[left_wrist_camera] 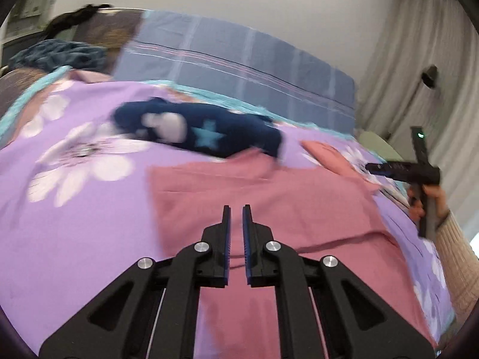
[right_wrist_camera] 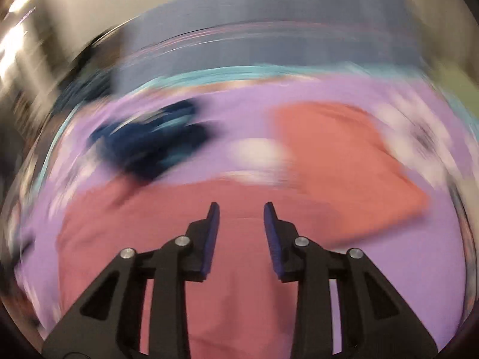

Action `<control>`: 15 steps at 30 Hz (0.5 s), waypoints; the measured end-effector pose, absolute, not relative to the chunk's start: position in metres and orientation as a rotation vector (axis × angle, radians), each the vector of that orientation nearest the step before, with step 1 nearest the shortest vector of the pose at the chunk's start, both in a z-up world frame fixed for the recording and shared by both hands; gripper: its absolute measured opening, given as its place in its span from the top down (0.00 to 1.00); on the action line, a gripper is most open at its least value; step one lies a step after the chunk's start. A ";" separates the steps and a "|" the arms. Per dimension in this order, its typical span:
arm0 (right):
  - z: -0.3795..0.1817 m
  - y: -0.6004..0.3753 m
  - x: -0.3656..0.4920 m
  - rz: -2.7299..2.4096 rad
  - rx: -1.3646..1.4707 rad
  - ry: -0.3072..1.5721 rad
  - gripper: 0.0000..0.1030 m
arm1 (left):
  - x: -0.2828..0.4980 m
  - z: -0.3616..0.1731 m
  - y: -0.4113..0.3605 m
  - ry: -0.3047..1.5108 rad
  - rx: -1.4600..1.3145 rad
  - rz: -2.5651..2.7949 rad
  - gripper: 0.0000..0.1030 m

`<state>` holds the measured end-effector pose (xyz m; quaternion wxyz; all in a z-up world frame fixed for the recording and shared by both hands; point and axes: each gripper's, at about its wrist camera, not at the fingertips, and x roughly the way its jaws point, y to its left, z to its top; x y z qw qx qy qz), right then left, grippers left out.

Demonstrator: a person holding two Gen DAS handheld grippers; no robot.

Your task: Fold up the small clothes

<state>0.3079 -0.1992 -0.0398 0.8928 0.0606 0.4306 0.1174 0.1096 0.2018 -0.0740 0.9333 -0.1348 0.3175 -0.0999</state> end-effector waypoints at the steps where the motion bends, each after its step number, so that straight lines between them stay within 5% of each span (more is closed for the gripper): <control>1: -0.046 -0.236 0.318 0.193 0.222 0.914 0.69 | 0.119 -0.078 0.186 0.670 -0.238 -0.212 0.85; 3: -0.060 -0.264 0.325 0.173 0.293 0.941 0.69 | 0.138 -0.092 0.161 0.728 -0.163 -0.192 0.66; 7: -0.084 -0.256 0.329 0.286 0.316 0.976 0.63 | 0.169 -0.147 0.135 0.881 -0.060 -0.107 0.63; 9: -0.087 -0.248 0.328 0.333 0.272 0.957 0.77 | 0.165 -0.141 0.132 0.864 -0.042 -0.106 0.60; 10: -0.087 -0.241 0.327 0.337 0.221 0.940 0.96 | 0.164 -0.140 0.132 0.867 -0.033 -0.104 0.60; 15: -0.086 -0.235 0.322 0.265 0.201 0.899 0.97 | 0.160 -0.143 0.124 0.861 0.016 -0.082 0.58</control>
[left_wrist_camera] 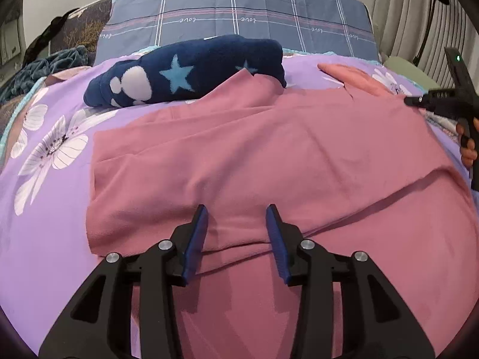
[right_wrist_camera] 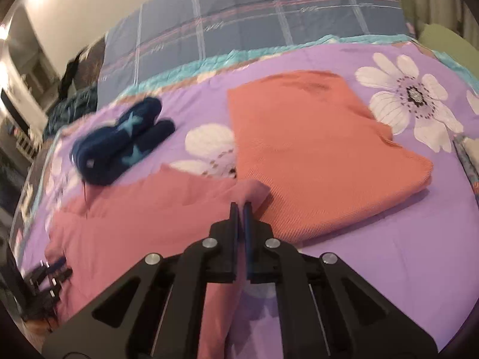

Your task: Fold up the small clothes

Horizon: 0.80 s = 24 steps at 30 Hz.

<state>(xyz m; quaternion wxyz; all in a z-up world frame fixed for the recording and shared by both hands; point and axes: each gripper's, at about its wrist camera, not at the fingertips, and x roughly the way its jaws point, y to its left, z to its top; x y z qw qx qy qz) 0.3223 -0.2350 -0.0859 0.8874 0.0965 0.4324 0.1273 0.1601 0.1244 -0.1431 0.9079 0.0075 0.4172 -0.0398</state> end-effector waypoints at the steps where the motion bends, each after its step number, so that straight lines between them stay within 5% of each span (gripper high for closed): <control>1: -0.086 -0.239 0.322 0.258 0.219 0.892 0.97 | 0.161 -0.143 0.123 0.861 0.022 -0.080 0.58; 3: -0.092 -0.238 0.321 0.236 0.191 0.906 0.93 | 0.162 -0.145 0.124 0.863 0.017 -0.082 0.58; 4: -0.094 -0.236 0.319 0.206 0.164 0.912 0.79 | 0.163 -0.145 0.126 0.865 0.006 -0.087 0.58; 6: -0.089 -0.237 0.307 0.165 0.143 0.890 0.71 | 0.165 -0.145 0.129 0.866 -0.015 -0.101 0.56; 17: -0.093 -0.260 0.102 0.426 0.094 0.916 0.64 | 0.065 -0.112 0.156 0.850 -0.069 -0.193 0.32; 24: -0.116 -0.289 0.031 0.498 0.193 0.938 0.68 | -0.025 -0.142 0.156 0.945 -0.040 -0.242 0.33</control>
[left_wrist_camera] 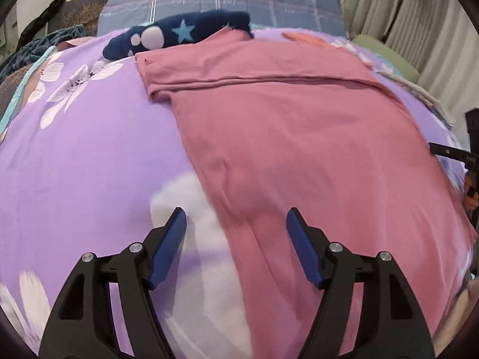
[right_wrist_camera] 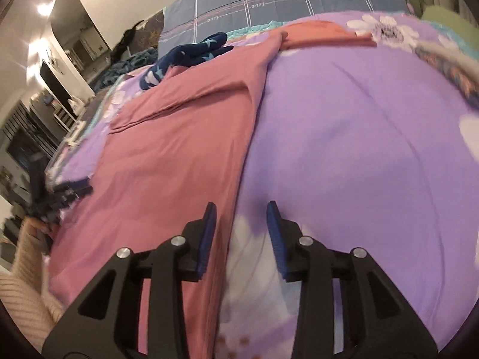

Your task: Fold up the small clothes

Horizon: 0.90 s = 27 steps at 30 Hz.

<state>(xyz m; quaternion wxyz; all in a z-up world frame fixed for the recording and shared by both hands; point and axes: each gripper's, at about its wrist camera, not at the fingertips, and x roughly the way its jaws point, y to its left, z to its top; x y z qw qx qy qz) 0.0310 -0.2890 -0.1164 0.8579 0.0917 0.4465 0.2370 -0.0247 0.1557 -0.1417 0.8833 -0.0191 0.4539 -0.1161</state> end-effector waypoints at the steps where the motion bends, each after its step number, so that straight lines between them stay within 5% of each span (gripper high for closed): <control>1: -0.117 -0.294 0.024 0.506 0.215 0.947 0.69 | -0.034 -0.141 0.156 0.943 -0.073 -0.273 0.34; 9: -0.129 -0.319 -0.036 0.548 0.346 0.989 0.69 | -0.093 -0.140 0.157 0.957 -0.150 -0.392 0.51; 16: -0.132 -0.333 -0.097 0.551 0.432 1.002 0.68 | -0.128 -0.138 0.156 0.976 -0.148 -0.437 0.52; 22: -0.130 -0.325 -0.122 0.576 0.426 0.986 0.52 | -0.142 -0.144 0.168 0.970 -0.271 -0.477 0.52; 24: -0.129 -0.318 -0.119 0.562 0.400 0.987 0.57 | -0.141 -0.146 0.172 0.963 -0.321 -0.482 0.52; 27: -0.121 -0.313 -0.120 0.549 0.339 0.975 0.78 | -0.145 -0.147 0.174 0.955 -0.352 -0.478 0.52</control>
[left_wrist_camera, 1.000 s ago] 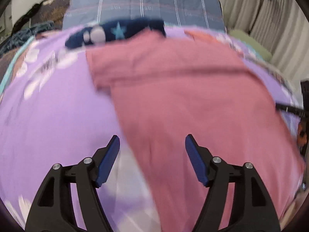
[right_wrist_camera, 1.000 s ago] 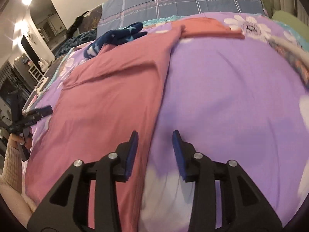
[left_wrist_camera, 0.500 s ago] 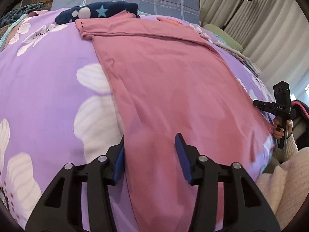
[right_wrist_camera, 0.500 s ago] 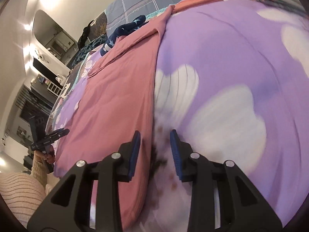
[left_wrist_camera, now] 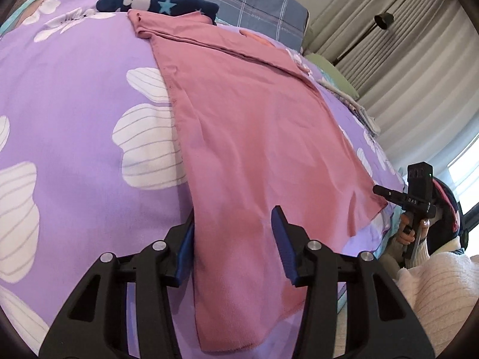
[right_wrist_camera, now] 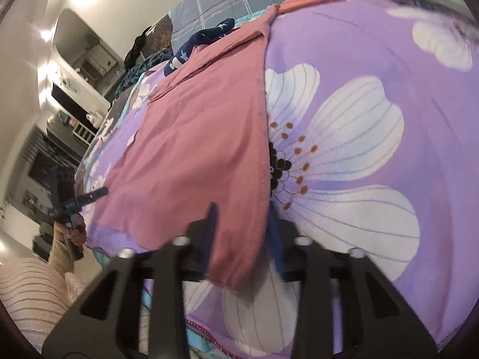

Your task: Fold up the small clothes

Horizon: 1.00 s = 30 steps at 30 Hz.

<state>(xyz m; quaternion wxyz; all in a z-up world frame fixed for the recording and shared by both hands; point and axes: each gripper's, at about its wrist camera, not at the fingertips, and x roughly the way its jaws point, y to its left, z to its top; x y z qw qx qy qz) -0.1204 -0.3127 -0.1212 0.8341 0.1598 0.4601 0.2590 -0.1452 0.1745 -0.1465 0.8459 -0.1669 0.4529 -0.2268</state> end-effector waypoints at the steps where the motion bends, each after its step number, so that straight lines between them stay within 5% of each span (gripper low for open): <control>1: -0.118 -0.314 -0.124 0.578 0.343 0.973 0.80 | -0.149 -0.146 0.174 0.952 -0.345 -0.479 0.52; 7: -0.133 -0.309 -0.115 0.596 0.366 1.043 0.79 | -0.149 -0.149 0.173 0.937 -0.352 -0.492 0.52; 10: -0.138 -0.305 -0.103 0.597 0.405 1.042 0.98 | -0.143 -0.149 0.170 0.937 -0.353 -0.480 0.54; 11: -0.137 -0.307 -0.103 0.594 0.433 1.042 0.98 | -0.143 -0.147 0.169 0.941 -0.343 -0.445 0.67; 12: -0.132 -0.313 -0.105 0.617 0.483 1.011 0.98 | -0.144 -0.145 0.168 0.947 -0.319 -0.393 0.95; 22: -0.050 -0.344 -0.135 0.771 0.601 0.711 0.98 | -0.186 -0.034 0.173 0.663 -0.306 -0.311 0.97; 30: -0.015 -0.353 -0.192 0.716 0.476 0.682 0.98 | -0.223 -0.020 0.161 0.783 -0.299 -0.301 0.96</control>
